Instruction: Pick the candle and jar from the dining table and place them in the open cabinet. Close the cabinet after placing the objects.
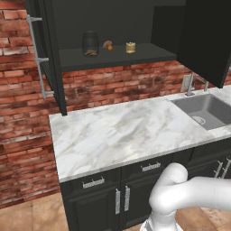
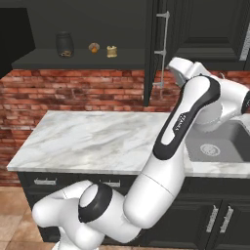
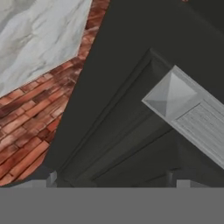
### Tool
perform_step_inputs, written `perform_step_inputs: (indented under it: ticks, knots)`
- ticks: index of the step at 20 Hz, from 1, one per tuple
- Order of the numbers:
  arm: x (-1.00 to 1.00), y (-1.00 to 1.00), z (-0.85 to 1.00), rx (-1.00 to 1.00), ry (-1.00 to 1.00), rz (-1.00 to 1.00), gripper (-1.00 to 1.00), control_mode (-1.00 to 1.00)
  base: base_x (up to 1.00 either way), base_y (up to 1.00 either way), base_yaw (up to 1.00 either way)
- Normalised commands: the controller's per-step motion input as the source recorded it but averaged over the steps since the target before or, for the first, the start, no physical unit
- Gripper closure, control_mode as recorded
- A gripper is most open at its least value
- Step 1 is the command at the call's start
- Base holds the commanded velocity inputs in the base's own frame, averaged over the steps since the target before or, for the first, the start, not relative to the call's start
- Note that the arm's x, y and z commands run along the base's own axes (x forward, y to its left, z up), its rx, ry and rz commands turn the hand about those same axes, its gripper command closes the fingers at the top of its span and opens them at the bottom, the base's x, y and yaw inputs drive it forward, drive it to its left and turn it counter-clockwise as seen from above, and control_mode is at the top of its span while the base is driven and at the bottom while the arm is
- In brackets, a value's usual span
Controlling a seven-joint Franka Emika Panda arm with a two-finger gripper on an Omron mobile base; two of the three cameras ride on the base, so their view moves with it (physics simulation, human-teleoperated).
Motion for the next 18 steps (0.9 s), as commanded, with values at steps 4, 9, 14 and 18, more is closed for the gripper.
perform_step_inputs:
  ticks: [4, 9, 14, 18]
  knots:
    - [0.00, 0.40, 0.00, 0.01, 0.00, 0.04, -1.00, -1.00, 0.00, 0.00, 0.00]
    - [0.00, 0.46, 0.00, 0.00, 0.00, 0.05, -1.00, -1.00, 0.00, 0.00, 0.00]
    - [0.00, 0.44, 0.00, 0.00, 0.00, 0.05, -1.00, -1.00, 0.00, 0.00, 0.00]
    - [0.00, 0.50, 0.00, 0.00, 0.00, 0.03, -1.00, -1.00, 0.00, 0.00, 0.00]
